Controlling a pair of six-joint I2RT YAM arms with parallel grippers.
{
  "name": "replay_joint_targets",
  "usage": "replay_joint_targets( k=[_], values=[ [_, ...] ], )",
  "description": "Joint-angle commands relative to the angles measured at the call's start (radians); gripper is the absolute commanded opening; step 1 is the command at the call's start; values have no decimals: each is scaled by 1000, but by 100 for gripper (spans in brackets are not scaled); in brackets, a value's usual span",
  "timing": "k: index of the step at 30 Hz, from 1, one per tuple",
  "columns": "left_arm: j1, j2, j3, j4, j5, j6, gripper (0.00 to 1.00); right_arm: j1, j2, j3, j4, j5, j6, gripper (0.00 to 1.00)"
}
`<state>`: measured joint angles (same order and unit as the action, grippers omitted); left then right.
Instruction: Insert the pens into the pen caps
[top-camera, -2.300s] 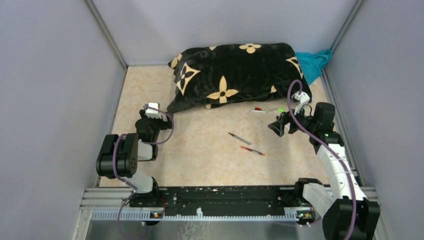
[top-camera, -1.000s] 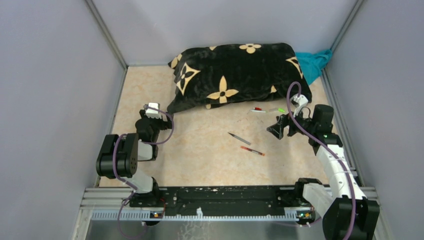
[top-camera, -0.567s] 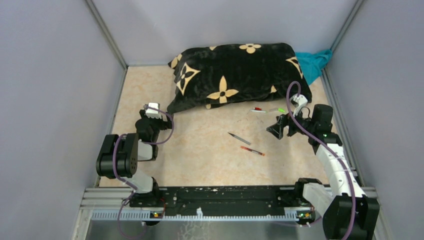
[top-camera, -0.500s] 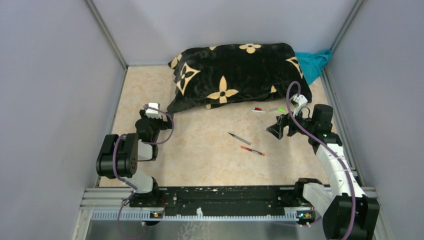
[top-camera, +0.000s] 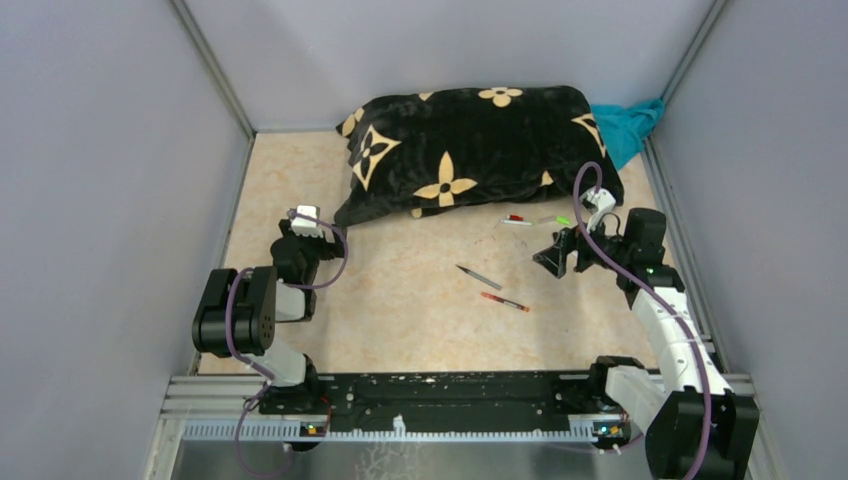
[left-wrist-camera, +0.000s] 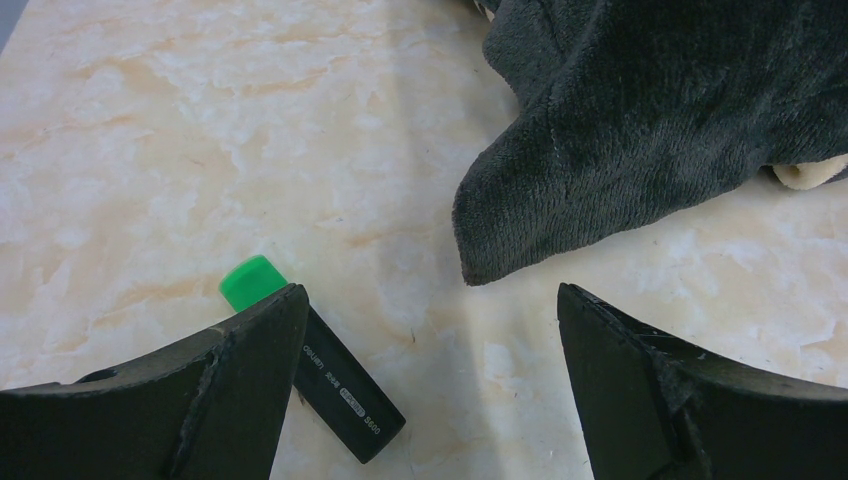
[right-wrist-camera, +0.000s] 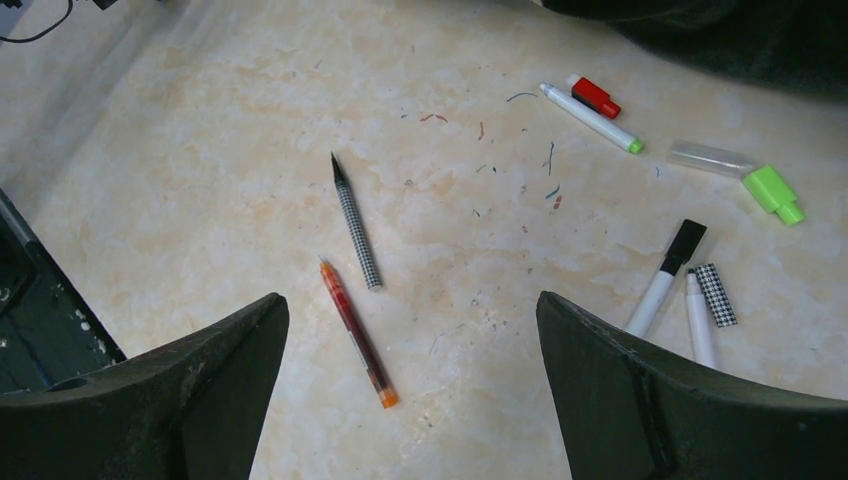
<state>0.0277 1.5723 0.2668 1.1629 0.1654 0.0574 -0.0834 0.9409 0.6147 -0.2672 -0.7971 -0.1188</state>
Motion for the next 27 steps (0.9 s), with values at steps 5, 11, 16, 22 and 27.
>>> replay_joint_targets(
  k=[5,11,16,22,27],
  values=[
    [-7,-1,12,1,20,13,99,-15,-12,-9,48,-25,8,92],
    [-6,0,13,2,21,12,99,-15,-16,-9,46,-26,10,92],
    [-7,0,12,1,21,13,99,-15,-17,-9,46,-30,10,92],
    [-7,0,12,0,20,13,99,-15,-18,-9,43,-32,11,92],
    [-7,0,12,1,20,13,99,-16,-19,-6,40,-34,12,92]
  ],
)
